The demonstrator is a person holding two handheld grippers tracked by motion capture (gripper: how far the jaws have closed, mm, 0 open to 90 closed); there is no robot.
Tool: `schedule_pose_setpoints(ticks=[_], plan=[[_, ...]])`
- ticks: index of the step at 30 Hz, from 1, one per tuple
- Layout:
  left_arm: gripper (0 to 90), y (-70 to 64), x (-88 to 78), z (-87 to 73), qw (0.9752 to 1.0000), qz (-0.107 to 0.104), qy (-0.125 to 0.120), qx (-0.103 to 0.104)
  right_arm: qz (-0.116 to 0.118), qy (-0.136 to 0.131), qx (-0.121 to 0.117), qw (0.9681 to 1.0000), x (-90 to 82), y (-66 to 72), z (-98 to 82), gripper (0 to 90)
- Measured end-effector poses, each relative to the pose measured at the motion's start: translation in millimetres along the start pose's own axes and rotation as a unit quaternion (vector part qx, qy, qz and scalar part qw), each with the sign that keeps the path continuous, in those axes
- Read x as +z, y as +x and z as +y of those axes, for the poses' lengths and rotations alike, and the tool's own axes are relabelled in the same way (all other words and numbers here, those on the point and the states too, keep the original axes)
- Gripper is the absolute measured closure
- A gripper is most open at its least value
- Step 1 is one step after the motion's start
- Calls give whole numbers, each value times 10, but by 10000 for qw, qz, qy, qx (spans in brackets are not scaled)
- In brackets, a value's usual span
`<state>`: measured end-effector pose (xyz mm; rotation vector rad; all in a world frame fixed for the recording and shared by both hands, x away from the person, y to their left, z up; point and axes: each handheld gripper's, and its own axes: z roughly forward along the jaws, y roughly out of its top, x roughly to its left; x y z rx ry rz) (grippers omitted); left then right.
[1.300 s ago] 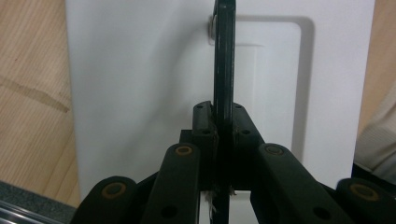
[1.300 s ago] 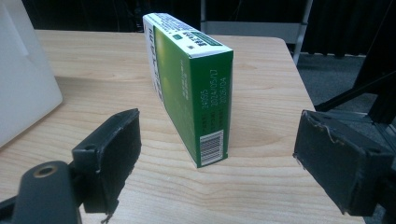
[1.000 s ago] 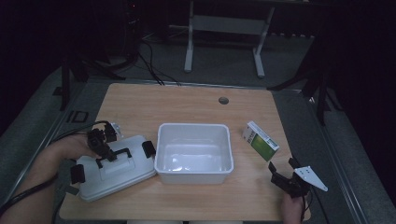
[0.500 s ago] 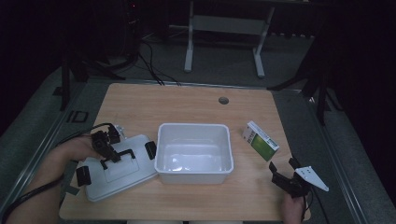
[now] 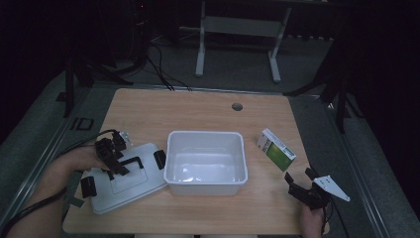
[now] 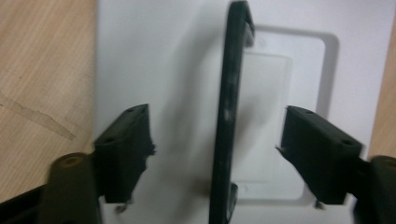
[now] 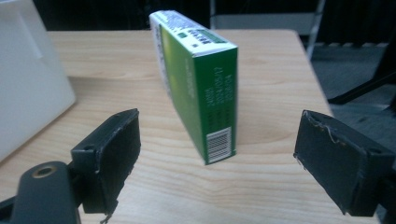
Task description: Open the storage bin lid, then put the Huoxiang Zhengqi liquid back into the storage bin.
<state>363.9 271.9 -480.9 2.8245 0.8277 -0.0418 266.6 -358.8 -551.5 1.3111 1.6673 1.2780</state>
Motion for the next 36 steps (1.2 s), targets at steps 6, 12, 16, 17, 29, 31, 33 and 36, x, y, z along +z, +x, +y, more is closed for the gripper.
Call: schedule_pose_setpoints(ticks=[6, 12, 16, 17, 29, 31, 33, 36], plan=[[206, -16, -40, -13, 10000, -46, -1, -1, 232, 386, 83, 9990, -5, -32, 45, 136], [206, -32, -61, -29, 10000, -71, -60, 1, 339, 814, 163, 9960, 29, -100, 68, 134], [206, -41, -58, -34, 10000, -50, -42, 44, 520, 1086, 110, 9927, 54, -118, 121, 132], [206, -42, -59, -33, 10000, -21, -39, 48, 543, 1120, 102, 9922, 57, -123, 139, 120], [207, -56, -84, -53, 9999, 24, -49, 110, 767, 2318, -159, 9696, 157, -241, 382, 137], [208, -60, -93, -58, 9999, 2, -58, 99, 779, 2438, -146, 9666, 180, -267, 424, 136], [208, -62, -94, -58, 9999, 0, -47, 100, 777, 2542, -153, 9639, 206, -293, 468, 136], [207, -62, -91, -56, 9999, -26, -31, 121, 778, 2607, -214, 9621, 244, -309, 535, 137]])
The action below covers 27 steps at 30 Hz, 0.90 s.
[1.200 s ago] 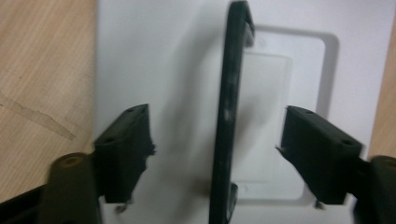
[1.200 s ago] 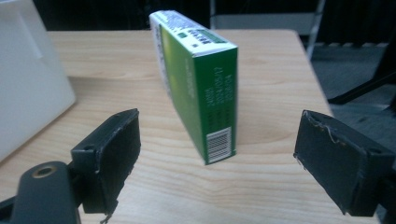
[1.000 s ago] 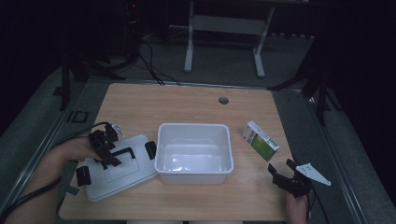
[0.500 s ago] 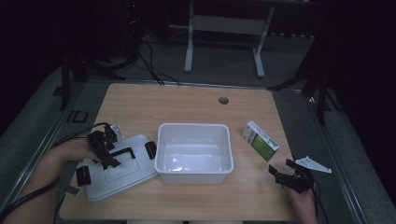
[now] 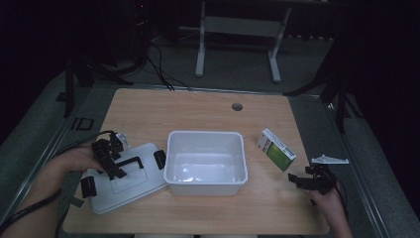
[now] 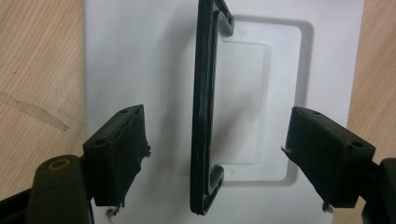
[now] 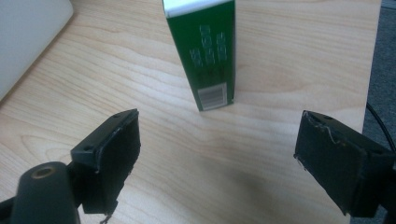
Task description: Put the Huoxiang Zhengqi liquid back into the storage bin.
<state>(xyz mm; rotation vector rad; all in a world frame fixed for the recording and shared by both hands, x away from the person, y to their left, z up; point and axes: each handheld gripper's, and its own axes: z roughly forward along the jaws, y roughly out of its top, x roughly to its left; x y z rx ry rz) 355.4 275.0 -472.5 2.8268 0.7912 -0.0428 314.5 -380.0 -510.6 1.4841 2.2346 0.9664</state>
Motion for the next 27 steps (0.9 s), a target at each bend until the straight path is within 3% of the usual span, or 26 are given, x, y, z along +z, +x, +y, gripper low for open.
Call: schedule_pose_setpoints(ticks=[11, 18, 21, 22, 23, 27], plan=[[207, 2, 6, -18, 10000, -2, 68, -31, 157, 401, -288, 9987, 13, 6, 259, 142], [207, 14, 12, -22, 10000, -37, 74, -18, 170, 744, -502, 9958, 59, 20, 415, 148], [207, 24, 14, -32, 10000, -25, 86, -35, 308, 853, -516, 9945, 84, 21, 466, 149], [207, 23, 17, -32, 9999, -42, 98, -22, 297, 947, -581, 9934, 101, 26, 490, 149], [207, 20, 17, -28, 9999, -38, 116, -23, 329, 1212, -723, 9894, 147, 44, 550, 152], [207, 13, 4, -14, 9999, -25, 109, 5, 324, 1486, -824, 9849, 210, 64, 632, 166]])
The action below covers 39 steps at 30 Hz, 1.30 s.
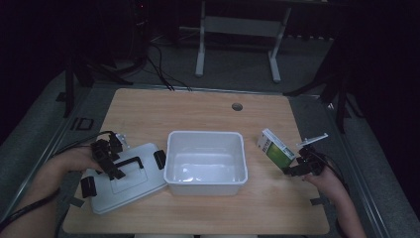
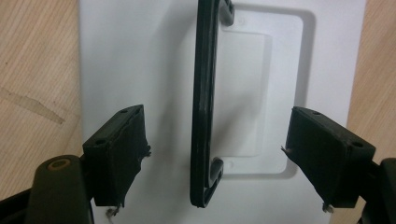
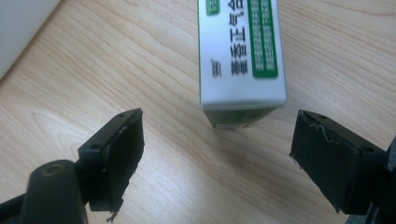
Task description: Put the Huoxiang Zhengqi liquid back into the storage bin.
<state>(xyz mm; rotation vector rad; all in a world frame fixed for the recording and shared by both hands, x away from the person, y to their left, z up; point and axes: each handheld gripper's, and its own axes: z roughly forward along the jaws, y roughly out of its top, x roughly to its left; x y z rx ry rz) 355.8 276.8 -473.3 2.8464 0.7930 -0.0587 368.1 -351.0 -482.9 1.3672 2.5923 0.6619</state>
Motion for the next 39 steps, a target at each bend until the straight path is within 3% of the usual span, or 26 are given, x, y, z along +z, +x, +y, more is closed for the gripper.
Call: schedule_pose_setpoints(ticks=[12, 18, 32, 36, 39], plan=[[207, -1, 58, -2, 9999, -51, 101, -6, 111, 496, -194, 9985, 66, -32, 247, 192], [207, -6, 63, 10, 9999, -75, 100, -3, 5, 669, -418, 9969, 72, -5, 410, 230], [207, -5, 85, 10, 9999, -75, 144, 14, 97, 1266, -797, 9887, 138, 25, 735, 350], [207, -11, 94, 17, 9999, -97, 137, 16, 83, 1360, -807, 9874, 140, 9, 822, 389], [207, -11, 98, 14, 9998, -95, 162, 25, 75, 1461, -791, 9861, 146, -9, 880, 472]])
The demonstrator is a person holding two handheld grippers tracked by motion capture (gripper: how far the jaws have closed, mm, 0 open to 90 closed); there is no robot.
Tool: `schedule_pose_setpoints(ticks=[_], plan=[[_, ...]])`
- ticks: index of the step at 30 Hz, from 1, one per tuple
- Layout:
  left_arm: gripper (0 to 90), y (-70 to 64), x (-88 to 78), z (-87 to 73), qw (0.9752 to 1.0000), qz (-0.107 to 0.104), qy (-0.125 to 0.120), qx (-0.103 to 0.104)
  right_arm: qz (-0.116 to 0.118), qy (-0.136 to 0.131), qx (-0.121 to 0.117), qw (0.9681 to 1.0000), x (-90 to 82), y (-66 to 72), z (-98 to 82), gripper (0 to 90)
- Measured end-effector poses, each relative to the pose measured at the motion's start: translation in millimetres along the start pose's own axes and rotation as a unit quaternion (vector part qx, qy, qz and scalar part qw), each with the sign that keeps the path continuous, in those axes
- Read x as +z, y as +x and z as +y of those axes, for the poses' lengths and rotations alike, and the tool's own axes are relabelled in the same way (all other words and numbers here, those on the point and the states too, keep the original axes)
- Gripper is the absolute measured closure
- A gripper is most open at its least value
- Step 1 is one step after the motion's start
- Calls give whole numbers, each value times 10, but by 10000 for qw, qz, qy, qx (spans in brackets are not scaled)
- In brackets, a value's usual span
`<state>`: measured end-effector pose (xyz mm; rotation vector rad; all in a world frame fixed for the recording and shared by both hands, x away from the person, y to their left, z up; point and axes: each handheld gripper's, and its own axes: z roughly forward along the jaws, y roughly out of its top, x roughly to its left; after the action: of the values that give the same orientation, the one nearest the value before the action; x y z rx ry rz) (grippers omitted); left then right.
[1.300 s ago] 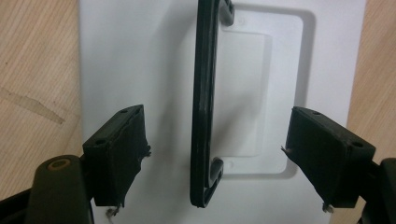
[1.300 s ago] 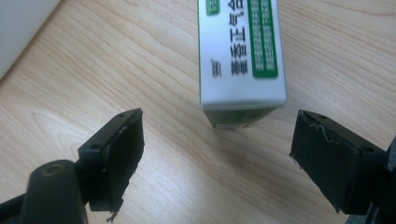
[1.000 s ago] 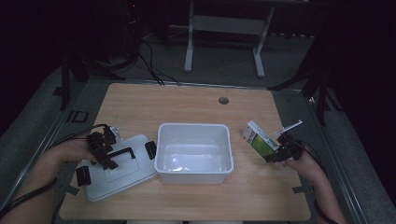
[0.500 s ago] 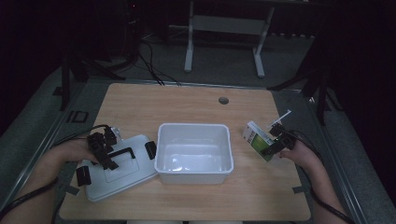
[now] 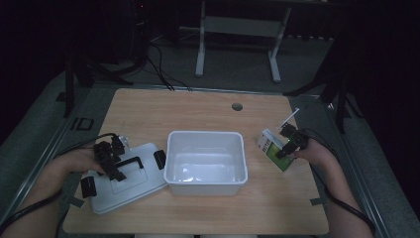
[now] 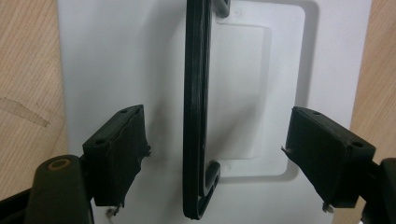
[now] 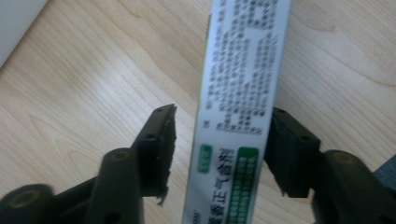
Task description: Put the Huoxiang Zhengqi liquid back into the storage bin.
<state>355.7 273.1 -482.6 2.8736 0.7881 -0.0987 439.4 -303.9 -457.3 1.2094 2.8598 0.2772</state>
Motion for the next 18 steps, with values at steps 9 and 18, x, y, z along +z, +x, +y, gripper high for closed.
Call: schedule_pose_setpoints(ticks=[9, 18], plan=[[207, 9, -6, -28, 10000, 2, 20, -10, 15, 109, 79, 9999, 26, -44, 85, 568], [207, 2, 19, -18, 10000, -17, 27, -7, -103, 99, 31, 9999, 39, -14, 93, 601]])
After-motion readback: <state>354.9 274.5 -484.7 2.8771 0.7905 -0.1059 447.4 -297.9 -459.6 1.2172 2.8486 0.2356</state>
